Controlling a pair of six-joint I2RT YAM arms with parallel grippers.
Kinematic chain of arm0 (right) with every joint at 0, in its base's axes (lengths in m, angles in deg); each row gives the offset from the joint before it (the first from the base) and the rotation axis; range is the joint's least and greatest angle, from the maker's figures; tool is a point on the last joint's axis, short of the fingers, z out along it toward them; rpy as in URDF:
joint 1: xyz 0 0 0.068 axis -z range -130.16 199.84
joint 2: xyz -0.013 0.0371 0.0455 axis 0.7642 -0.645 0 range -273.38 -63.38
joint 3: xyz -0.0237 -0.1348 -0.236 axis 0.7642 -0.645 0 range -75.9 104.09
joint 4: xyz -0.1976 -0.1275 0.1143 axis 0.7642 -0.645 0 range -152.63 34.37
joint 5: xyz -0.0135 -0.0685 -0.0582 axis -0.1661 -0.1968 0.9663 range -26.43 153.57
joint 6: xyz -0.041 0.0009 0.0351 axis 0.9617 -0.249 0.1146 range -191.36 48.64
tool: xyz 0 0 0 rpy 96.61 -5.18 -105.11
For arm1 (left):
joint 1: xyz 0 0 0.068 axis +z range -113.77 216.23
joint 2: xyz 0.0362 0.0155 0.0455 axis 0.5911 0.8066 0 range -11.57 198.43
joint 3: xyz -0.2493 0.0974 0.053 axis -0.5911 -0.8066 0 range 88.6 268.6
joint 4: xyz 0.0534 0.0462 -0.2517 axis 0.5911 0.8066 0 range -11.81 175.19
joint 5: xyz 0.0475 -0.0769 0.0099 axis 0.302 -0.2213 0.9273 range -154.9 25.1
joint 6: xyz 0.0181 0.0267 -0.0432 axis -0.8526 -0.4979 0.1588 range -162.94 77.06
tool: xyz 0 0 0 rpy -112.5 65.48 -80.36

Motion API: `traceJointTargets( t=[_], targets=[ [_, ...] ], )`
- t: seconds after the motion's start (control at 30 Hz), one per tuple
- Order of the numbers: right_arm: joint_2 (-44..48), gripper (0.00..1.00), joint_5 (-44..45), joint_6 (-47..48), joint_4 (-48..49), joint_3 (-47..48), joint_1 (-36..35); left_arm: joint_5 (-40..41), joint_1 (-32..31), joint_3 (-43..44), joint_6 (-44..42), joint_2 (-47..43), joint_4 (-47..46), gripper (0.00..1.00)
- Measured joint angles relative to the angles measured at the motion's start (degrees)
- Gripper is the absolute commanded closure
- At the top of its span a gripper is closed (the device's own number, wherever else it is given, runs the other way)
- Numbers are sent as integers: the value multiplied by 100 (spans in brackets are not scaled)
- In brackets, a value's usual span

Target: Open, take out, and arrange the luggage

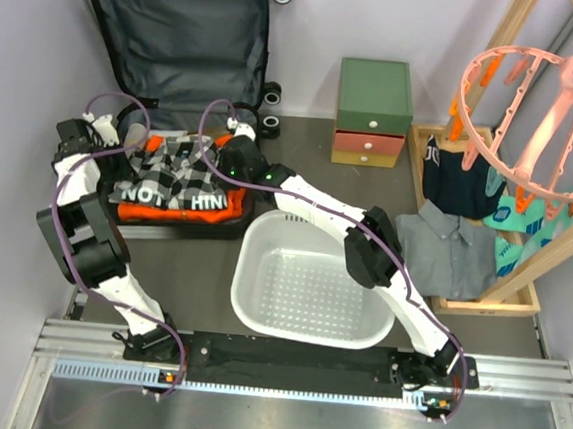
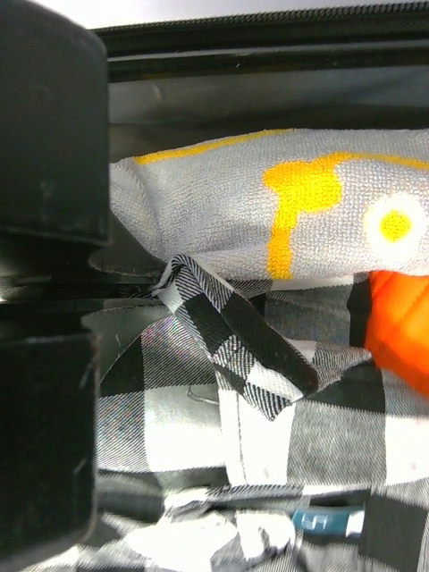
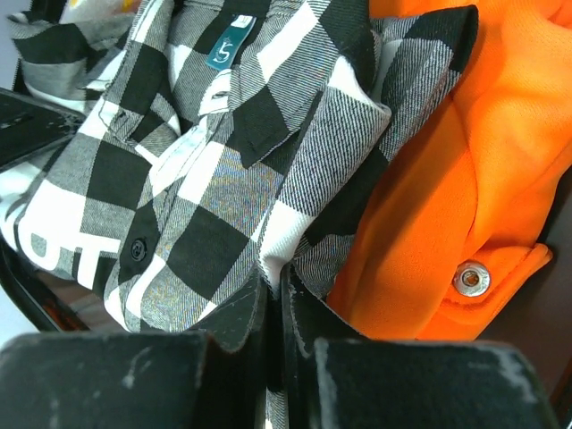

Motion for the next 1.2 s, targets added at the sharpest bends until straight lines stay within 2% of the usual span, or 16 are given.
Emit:
traceJointTargets(
  t=[0.63,0.73,0.77,0.87,0.9,1.0,1.2],
  targets=[
    [1311,100,-160,337,551,-455,109,-310,-94,2,-66,-678,404,99],
    [1311,100,-164,330,503,-560,142,-249,-96,2,-129,-638,407,86],
    [1311,100,-164,323,511,-621,153,-245,-98,2,-181,-588,409,75],
    [1311,100,-173,319,531,-863,168,-153,-107,22,-348,-319,487,56],
    [1311,100,-186,315,522,-955,175,-63,-109,52,-389,-173,546,53],
    [1309,100,-221,264,494,-1198,190,127,-105,81,-455,120,645,49],
    [1307,100,-293,109,343,-1523,219,391,-107,101,-409,83,695,43]
  ],
)
